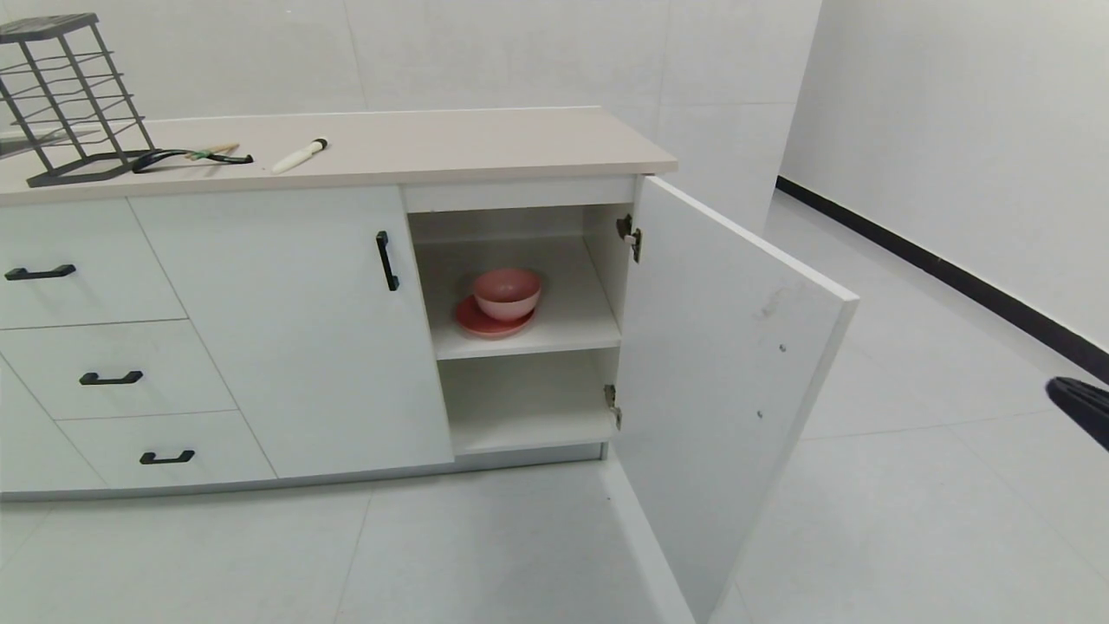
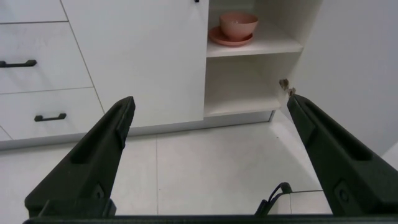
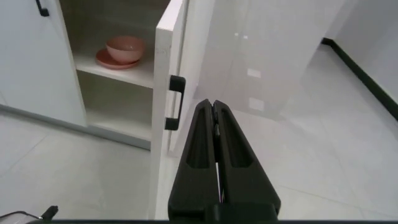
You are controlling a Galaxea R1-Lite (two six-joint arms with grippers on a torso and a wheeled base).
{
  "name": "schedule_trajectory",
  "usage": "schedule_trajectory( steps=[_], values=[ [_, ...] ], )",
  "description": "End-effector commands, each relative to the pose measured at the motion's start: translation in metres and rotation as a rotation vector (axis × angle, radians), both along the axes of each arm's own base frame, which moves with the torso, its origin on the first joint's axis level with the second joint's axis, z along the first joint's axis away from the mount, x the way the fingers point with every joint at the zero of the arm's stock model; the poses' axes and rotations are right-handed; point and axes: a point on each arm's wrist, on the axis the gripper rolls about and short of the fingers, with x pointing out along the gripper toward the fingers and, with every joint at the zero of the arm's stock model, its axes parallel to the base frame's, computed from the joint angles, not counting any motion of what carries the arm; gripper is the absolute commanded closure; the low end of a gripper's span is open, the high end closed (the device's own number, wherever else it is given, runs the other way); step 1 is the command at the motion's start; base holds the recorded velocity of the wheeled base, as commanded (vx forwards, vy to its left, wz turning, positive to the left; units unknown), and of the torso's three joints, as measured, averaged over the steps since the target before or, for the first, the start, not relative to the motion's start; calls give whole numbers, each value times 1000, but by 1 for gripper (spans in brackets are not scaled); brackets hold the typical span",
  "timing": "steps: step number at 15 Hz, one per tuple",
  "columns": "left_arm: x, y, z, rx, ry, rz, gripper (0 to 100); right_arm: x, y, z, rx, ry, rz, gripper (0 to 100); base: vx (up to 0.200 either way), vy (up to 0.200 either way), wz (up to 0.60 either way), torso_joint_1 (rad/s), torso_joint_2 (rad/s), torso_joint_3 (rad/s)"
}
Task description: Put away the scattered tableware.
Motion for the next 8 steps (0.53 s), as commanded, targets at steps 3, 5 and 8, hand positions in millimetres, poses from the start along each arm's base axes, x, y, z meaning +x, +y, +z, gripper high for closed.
schedule_trajectory(
  steps=[3,5,8],
  values=[
    [0,0,0,-2,1,0,0,70,1,-33,-1,132,91,100,0,0,0,0,0,0],
    [0,0,0,-2,1,0,0,93,1,-31,2,102,115,100,0,0,0,0,0,0],
    [0,0,0,-3,1,0,0,118,-6,-28,4,87,96,100,0,0,0,0,0,0]
  ],
)
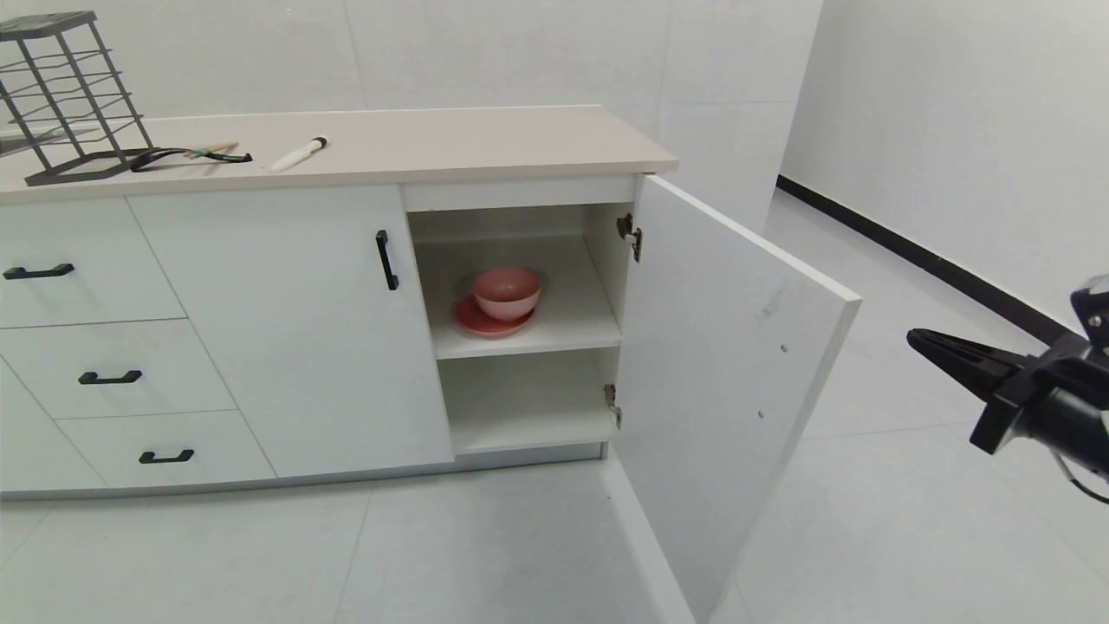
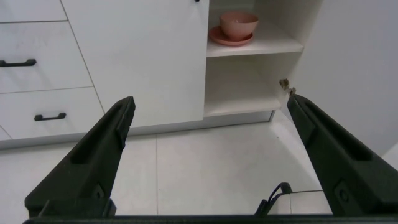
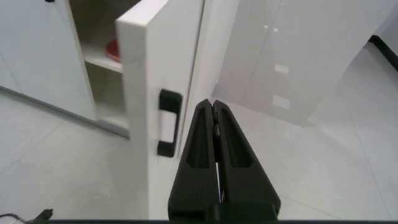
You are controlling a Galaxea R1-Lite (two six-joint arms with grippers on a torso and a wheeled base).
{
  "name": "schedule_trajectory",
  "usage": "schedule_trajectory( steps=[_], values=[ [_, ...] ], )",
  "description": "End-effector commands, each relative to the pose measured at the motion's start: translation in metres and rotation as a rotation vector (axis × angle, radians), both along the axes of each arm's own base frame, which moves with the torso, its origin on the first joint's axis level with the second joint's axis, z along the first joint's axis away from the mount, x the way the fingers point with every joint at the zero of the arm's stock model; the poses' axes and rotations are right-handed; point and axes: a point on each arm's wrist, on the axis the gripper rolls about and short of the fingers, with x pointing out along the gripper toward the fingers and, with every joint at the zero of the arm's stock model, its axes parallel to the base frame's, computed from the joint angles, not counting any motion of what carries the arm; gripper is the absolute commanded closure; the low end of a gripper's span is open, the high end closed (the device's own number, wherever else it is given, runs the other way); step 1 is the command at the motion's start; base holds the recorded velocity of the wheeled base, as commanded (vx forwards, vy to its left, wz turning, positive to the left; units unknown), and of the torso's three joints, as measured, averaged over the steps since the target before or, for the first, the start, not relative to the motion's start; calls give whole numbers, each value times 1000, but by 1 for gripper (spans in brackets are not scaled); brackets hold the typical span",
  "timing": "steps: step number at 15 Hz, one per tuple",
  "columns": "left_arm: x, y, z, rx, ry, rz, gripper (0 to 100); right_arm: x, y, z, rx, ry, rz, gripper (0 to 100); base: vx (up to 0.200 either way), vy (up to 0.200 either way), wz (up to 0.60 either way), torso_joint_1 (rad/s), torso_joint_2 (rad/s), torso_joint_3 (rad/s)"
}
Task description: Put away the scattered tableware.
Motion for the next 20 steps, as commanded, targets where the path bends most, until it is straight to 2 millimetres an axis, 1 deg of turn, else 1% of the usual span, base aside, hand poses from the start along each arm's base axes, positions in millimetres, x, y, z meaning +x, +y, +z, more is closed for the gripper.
schedule_trajectory(
  steps=[1,4,7,10,14,16,20],
  values=[
    [0,0,0,0,1,-1,0,29,-5,-6,3,25,-3,100,0,0,0,0,0,0],
    [0,0,0,0,1,-1,0,44,-4,-4,4,9,38,100,0,0,0,0,0,0],
    [0,0,0,-1,1,-1,0,47,2,-5,3,-6,71,100,0,0,0,0,0,0],
    [0,0,0,0,1,-1,0,48,3,-3,2,-15,72,100,0,0,0,0,0,0],
    [0,0,0,-1,1,1,0,62,11,1,3,-36,103,100,0,0,0,0,0,0],
    [0,0,0,-1,1,1,0,70,17,-3,6,-23,126,100,0,0,0,0,0,0],
    [0,0,0,-1,1,1,0,85,19,-12,9,-26,182,100,0,0,0,0,0,0]
  ],
)
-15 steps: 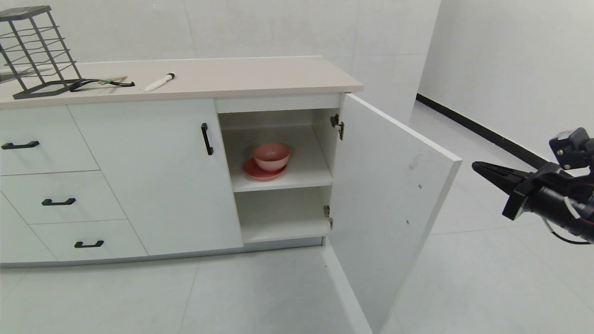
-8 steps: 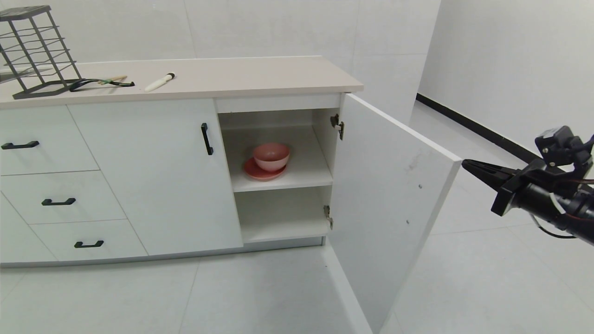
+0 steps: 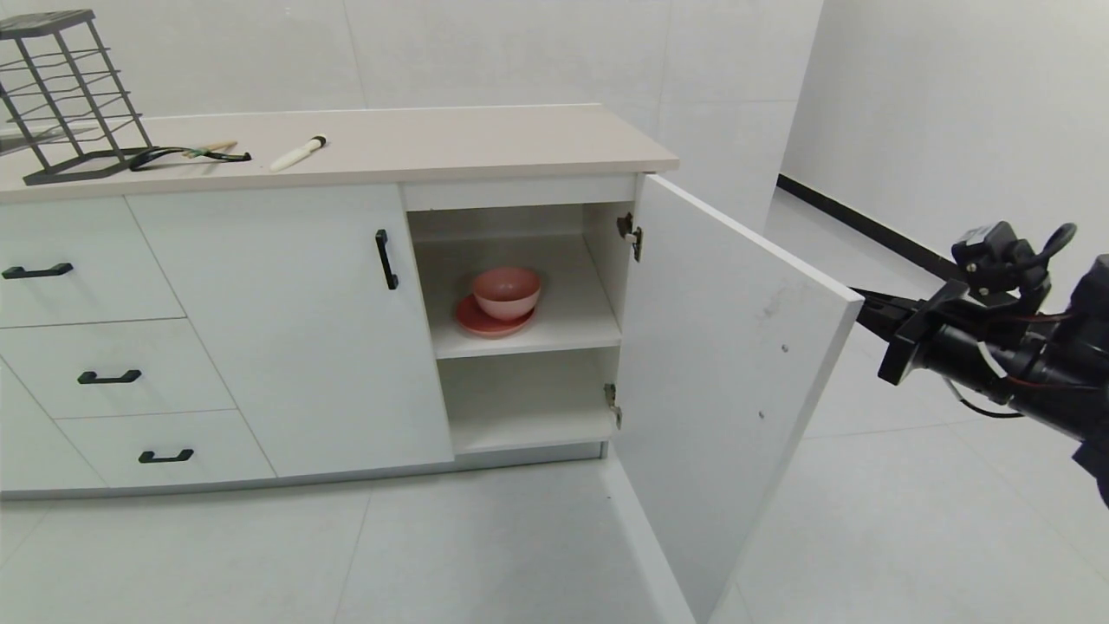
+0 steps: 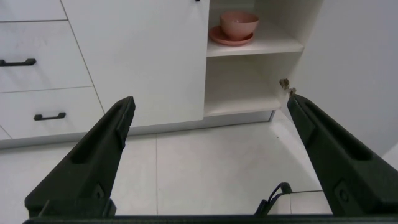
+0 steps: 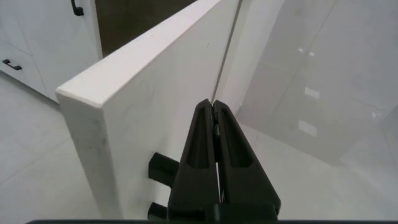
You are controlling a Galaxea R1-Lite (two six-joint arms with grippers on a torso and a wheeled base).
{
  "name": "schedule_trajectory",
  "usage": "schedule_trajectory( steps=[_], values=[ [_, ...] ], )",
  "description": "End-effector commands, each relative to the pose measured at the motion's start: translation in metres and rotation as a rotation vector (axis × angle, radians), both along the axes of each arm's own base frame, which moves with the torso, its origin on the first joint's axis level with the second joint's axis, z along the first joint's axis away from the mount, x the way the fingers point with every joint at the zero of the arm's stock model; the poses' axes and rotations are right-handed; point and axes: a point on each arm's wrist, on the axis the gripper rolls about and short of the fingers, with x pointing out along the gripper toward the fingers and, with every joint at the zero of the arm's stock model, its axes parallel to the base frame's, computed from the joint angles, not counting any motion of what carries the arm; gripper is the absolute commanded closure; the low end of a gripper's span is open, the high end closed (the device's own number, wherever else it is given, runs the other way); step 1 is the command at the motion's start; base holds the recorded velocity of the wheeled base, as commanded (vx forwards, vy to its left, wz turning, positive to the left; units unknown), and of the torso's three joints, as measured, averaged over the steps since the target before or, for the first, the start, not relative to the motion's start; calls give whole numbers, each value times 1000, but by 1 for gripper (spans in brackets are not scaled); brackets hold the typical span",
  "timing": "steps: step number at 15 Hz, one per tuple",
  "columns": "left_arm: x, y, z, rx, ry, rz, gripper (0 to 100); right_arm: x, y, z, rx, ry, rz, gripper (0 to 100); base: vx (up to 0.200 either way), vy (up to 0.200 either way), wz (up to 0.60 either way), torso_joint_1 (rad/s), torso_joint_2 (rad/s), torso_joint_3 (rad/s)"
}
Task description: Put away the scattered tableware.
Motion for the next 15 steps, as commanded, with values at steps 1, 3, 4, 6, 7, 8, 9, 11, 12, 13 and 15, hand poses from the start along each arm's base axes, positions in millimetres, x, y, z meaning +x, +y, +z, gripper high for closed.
schedule_trajectory(
  steps=[1,3,4,6,7,8,9,11,12,13,15],
  values=[
    [0,0,0,0,1,0,0,14,1,-11,1,0,7,100,0,0,0,0,0,0],
    [0,0,0,0,1,0,0,17,2,-17,4,-7,33,100,0,0,0,0,0,0],
    [0,0,0,0,1,0,0,17,2,-19,2,-1,48,100,0,0,0,0,0,0],
    [0,0,0,0,1,0,0,17,3,-19,0,-2,50,100,0,0,0,0,0,0],
    [0,0,0,0,1,0,0,16,5,-20,0,1,59,100,0,0,0,0,0,0],
    [0,0,0,0,1,0,0,13,12,-22,-1,11,82,100,0,0,0,0,0,0],
    [0,0,0,0,1,0,0,9,18,-24,-2,21,103,100,0,0,0,0,0,0],
    [0,0,0,0,1,0,0,3,30,-23,-1,18,146,100,0,0,0,0,0,0],
    [0,0,0,0,1,0,0,1,36,-22,0,19,163,100,0,0,0,0,0,0],
    [0,0,0,0,1,0,0,-2,41,-21,1,15,180,100,0,0,0,0,0,0],
    [0,0,0,-2,2,0,0,-6,51,-18,4,6,215,100,0,0,0,0,0,0]
  ],
)
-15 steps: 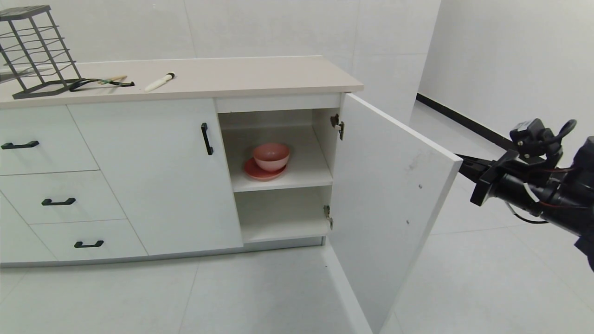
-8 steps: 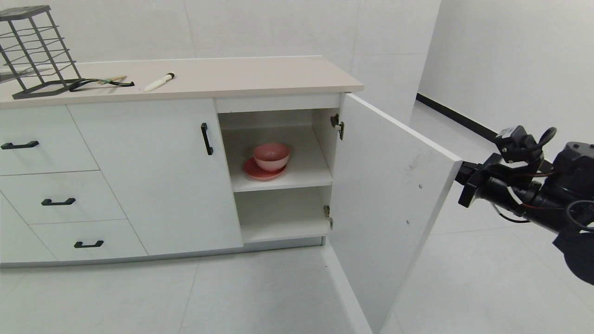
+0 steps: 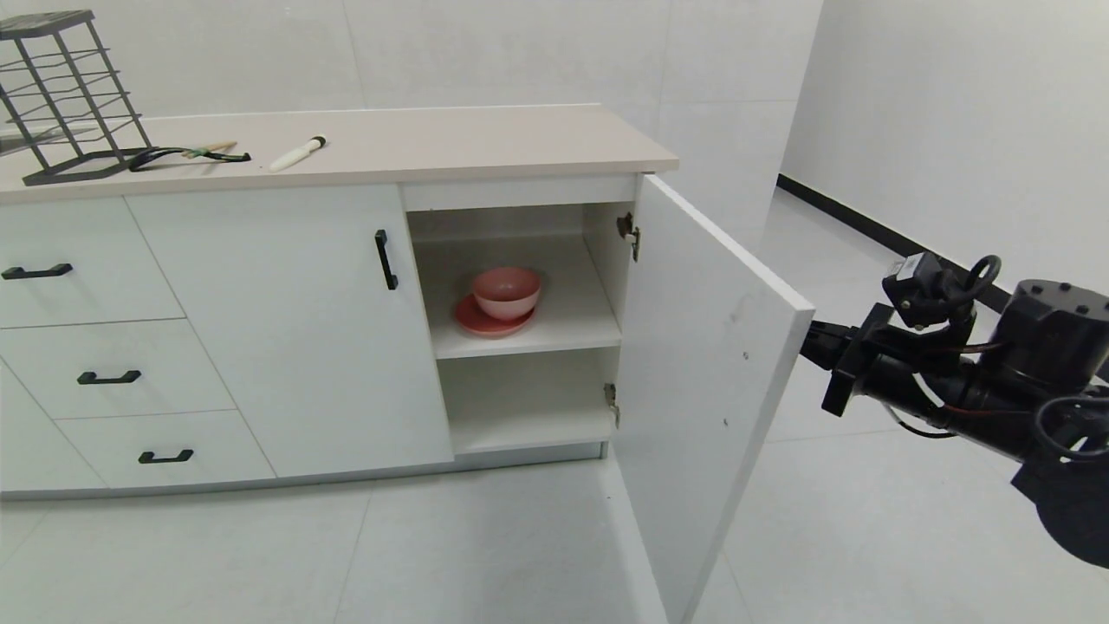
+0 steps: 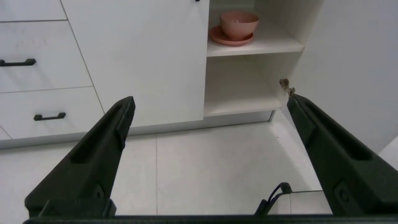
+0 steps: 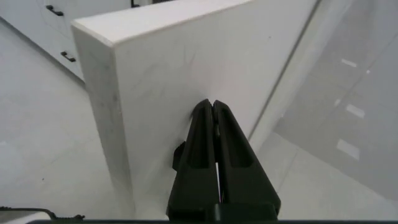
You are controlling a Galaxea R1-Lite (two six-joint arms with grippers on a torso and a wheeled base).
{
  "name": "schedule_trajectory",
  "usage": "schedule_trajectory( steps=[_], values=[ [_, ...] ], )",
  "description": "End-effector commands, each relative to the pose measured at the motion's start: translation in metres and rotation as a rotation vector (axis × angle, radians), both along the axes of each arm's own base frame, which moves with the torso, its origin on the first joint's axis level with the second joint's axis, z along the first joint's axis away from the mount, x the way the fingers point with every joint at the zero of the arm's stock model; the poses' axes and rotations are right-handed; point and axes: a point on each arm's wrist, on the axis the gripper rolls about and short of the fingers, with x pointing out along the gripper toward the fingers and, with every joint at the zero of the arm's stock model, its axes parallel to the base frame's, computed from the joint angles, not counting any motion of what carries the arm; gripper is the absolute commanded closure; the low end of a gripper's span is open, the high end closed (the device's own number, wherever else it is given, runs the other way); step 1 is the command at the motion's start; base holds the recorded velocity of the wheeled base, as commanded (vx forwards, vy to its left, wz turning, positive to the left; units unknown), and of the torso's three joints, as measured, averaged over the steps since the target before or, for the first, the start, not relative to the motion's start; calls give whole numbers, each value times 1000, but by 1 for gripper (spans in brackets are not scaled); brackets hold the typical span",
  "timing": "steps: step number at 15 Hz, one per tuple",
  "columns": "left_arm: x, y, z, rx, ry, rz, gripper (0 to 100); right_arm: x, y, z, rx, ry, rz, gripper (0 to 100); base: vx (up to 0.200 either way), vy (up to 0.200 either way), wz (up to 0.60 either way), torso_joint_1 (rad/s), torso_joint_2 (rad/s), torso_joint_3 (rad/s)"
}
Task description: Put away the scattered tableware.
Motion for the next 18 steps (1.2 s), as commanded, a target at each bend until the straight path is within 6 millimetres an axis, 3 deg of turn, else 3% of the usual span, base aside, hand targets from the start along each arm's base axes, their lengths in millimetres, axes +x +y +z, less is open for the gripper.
schedule_trajectory(
  steps=[1,6,18],
  values=[
    [0,0,0,0,1,0,0,-5,9,5,4,-18,36,100,0,0,0,0,0,0],
    [0,0,0,0,1,0,0,-9,33,7,9,-26,116,100,0,0,0,0,0,0],
    [0,0,0,0,1,1,0,17,87,5,49,-43,181,100,0,0,0,0,0,0]
  ],
)
